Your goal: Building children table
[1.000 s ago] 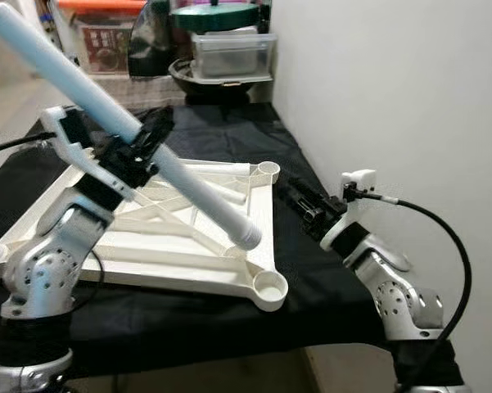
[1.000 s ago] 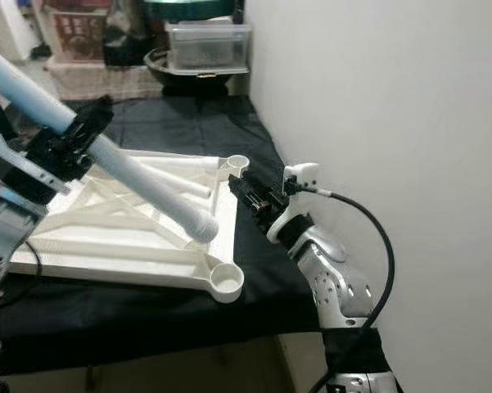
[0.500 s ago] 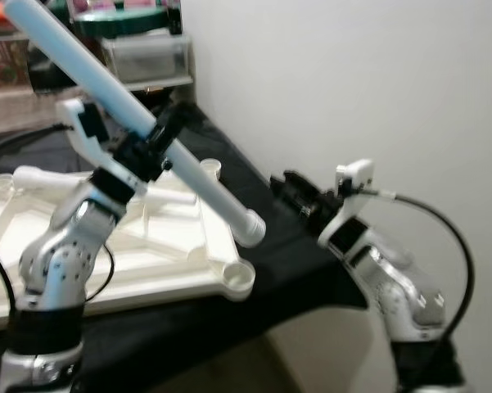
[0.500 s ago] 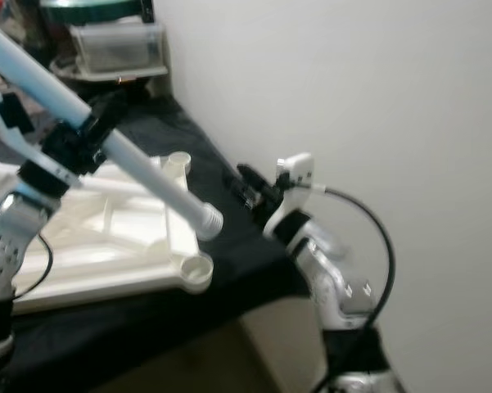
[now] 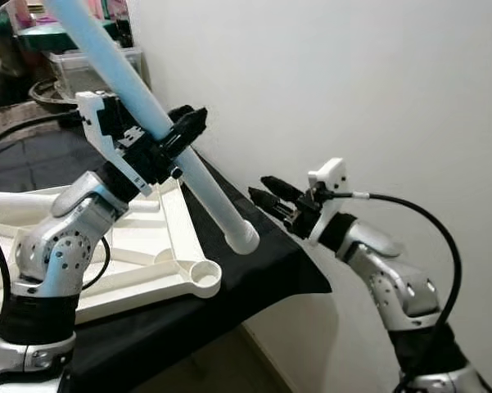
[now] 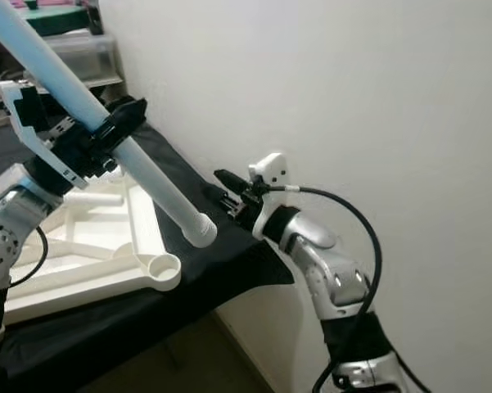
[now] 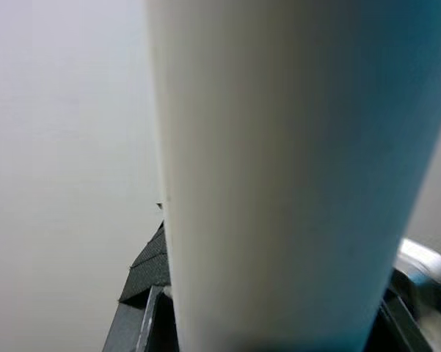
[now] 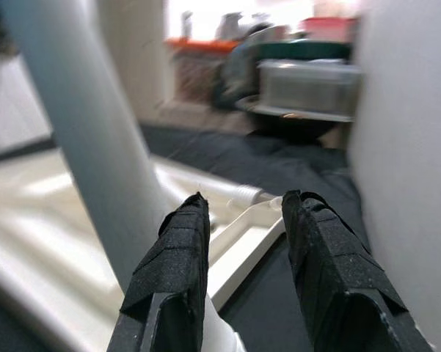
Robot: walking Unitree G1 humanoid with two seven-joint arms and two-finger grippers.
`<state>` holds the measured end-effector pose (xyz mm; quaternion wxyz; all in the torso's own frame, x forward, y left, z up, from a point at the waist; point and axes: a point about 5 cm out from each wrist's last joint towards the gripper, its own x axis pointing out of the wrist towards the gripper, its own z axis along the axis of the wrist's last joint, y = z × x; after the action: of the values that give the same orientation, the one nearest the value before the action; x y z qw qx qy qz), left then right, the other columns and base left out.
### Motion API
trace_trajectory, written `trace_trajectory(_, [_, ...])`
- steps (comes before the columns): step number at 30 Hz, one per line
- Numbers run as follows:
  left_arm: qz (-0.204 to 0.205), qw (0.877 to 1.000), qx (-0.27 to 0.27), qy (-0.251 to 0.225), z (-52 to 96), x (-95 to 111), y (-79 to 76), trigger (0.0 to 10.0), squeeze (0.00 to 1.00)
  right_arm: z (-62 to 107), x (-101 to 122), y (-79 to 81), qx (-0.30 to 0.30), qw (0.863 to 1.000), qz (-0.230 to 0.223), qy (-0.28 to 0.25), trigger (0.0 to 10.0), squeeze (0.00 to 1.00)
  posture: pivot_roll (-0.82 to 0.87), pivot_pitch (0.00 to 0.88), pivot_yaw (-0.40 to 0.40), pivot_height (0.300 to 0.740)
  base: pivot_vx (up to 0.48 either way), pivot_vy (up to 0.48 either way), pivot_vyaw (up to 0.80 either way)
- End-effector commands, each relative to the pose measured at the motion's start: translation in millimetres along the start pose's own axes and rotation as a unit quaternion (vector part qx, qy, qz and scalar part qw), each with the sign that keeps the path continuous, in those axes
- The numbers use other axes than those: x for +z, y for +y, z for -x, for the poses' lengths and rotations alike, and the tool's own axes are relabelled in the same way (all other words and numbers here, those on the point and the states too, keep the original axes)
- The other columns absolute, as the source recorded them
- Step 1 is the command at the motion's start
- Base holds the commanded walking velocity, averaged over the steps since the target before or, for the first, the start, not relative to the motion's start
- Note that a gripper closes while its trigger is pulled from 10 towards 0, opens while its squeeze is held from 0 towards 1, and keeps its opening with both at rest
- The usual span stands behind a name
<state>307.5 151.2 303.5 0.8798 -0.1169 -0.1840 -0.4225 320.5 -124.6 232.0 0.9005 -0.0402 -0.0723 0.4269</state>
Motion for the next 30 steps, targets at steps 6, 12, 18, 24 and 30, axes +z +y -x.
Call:
trace_trajectory(6, [-0.026,0.999,-0.022,0.025,-15.3,-5,3.4,10.0,0.0,-2.5,2,-1.7,0.05,0.998,0.018,0.035,10.0,0.0,0.06,0.0,-0.037,0.74,0.0,0.0,0.0])
trace_trajectory(12, [-0.03,0.998,-0.04,0.03,-29.6,-13,1.1,10.0,0.0,-8.5,2,1.8,0.091,0.994,0.006,0.061,10.0,0.0,0.06,0.0,-0.035,0.74,0.0,0.0,0.0])
trace_trajectory(18, [-0.028,0.998,-0.05,0.017,-43.5,-13,-1.3,10.0,0.0,-22.0,-6,7.0,0.105,0.991,-0.002,0.081,10.0,1.0,0.06,0.0,-0.034,0.74,0.0,0.0,0.0])
trace_trajectory(24, [-0.023,0.998,-0.054,0.004,-52.6,-12,-2.8,10.0,0.0,-34.2,-7,11.7,0.109,0.991,-0.004,0.082,10.0,0.0,0.06,0.0,-0.033,0.74,0.0,0.0,0.0])
trace_trajectory(30, [-0.023,0.998,-0.057,-0.003,-57.8,-13,-2.1,10.0,0.0,-46.1,-6,10.7,0.093,0.992,-0.004,0.091,10.0,0.0,0.06,0.0,-0.032,0.74,0.0,0.0,0.0])
